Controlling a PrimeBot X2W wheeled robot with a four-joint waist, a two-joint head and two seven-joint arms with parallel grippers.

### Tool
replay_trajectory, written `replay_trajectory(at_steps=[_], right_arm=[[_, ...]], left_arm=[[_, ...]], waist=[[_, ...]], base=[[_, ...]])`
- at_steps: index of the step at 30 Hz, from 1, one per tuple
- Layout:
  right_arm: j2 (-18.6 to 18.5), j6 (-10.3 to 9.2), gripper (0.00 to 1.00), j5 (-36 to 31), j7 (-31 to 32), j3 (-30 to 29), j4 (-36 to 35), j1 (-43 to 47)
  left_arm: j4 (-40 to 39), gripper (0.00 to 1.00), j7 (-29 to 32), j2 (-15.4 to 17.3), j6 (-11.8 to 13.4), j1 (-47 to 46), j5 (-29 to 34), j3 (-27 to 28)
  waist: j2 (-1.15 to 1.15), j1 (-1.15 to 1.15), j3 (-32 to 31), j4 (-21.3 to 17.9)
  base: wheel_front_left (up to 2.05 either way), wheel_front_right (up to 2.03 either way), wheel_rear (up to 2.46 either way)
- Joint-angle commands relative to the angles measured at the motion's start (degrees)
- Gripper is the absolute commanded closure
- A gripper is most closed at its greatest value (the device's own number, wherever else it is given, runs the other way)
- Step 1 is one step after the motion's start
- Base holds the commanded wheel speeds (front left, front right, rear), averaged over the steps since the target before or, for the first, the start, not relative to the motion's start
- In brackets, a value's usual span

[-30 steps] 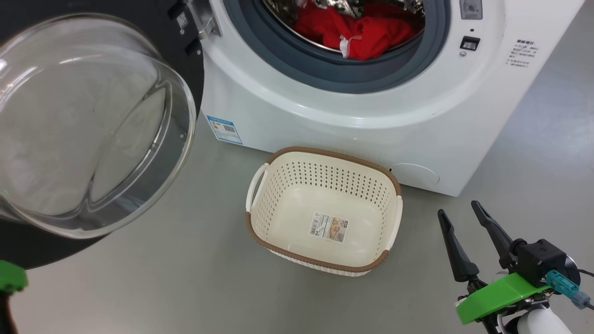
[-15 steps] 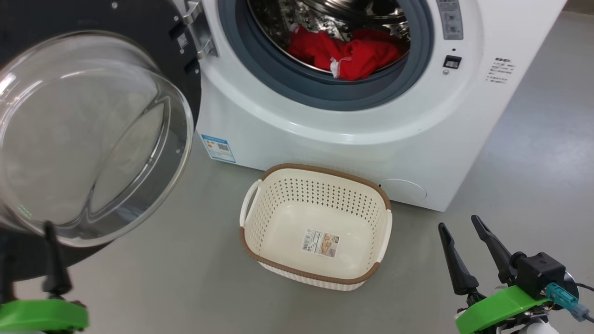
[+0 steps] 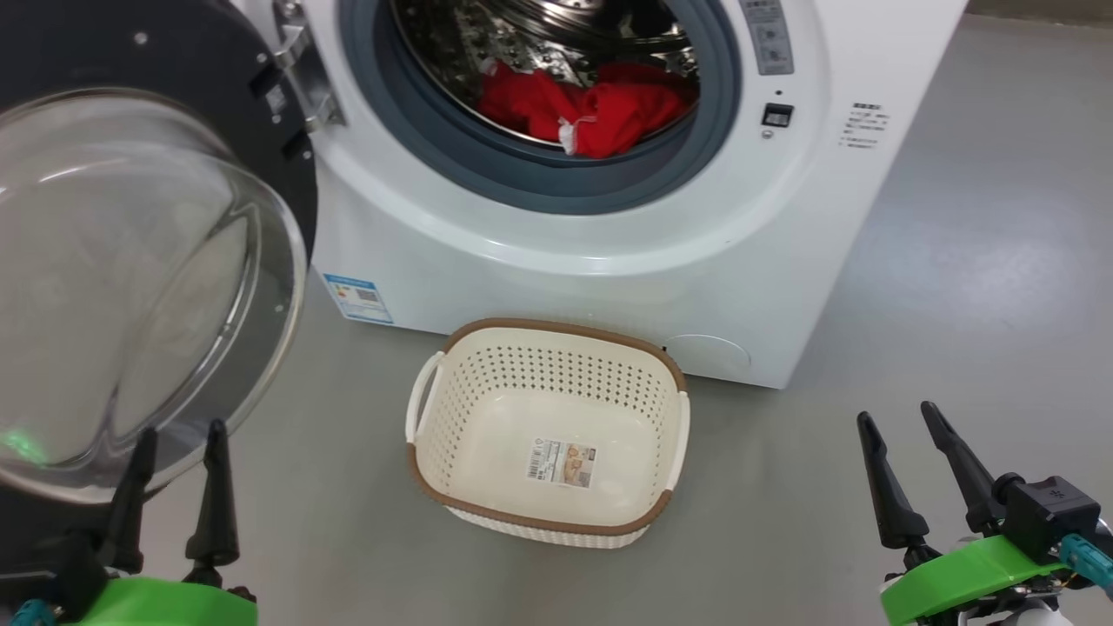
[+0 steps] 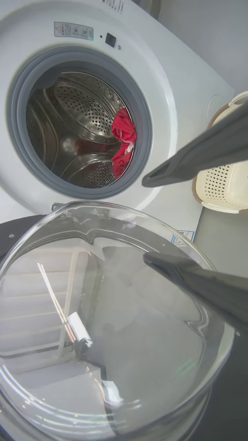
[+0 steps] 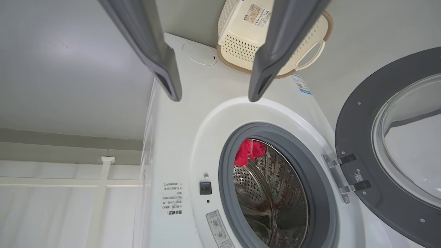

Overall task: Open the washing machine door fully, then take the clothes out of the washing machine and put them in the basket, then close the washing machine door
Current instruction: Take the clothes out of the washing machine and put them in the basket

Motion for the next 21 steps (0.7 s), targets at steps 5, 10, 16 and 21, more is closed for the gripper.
replay_trajectory(at_steps=[5, 10, 16, 21], right_arm=[[-0.1, 0.37, 0.0, 0.41, -0.52, -0.27, -2.19, -0.24], [0.22, 0.37, 0.0, 0.23, -0.52, -1.05, -2.75, -0.43], [0.53, 0.37, 0.0, 0.32, -0.52, -1.87, -3.03, -0.71], [0.92, 0.37, 0.0, 0.44, -0.52, -2.49, -3.19, -0.63]], left_arm=[[-2.81, 0.0, -0.27, 2.44, 0.06, 0.29, -0.58, -1.58], [-3.93, 0.0, -0.27, 3.02, 0.06, 0.2, -1.23, -4.16], [-5.09, 0.0, -0.27, 3.49, 0.06, 0.36, -1.56, -5.98], [-6.32, 0.0, -0.27, 3.42, 0.06, 1.0, -2.51, -7.44]], waist=[[0.0, 0.0, 0.62, -3.67], [0.0, 0.0, 1.13, -6.26], [0.0, 0.0, 1.38, -8.84], [0.0, 0.0, 1.45, -11.24]], base=[[0.0, 0.0, 0.0], [0.0, 0.0, 0.0], [0.0, 0.0, 0.0], [0.0, 0.0, 0.0]])
